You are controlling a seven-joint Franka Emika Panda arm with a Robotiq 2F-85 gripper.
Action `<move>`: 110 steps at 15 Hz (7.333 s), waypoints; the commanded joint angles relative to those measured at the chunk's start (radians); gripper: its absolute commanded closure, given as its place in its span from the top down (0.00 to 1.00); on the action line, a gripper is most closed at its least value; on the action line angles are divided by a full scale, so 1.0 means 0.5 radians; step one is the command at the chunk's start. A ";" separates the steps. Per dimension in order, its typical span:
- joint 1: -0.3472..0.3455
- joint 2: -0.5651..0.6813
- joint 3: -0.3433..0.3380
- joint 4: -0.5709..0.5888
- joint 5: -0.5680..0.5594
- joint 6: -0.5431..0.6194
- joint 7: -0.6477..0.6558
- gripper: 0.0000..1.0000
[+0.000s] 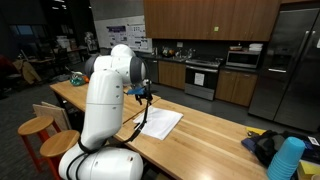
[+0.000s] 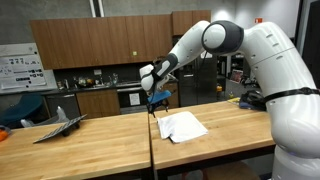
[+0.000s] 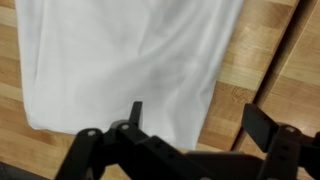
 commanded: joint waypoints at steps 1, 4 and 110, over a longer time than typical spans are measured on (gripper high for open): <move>0.031 0.002 -0.033 0.011 0.018 -0.006 -0.010 1.00; 0.031 0.002 -0.033 0.011 0.018 -0.006 -0.010 1.00; 0.109 0.309 -0.190 0.196 0.171 0.344 -0.034 0.61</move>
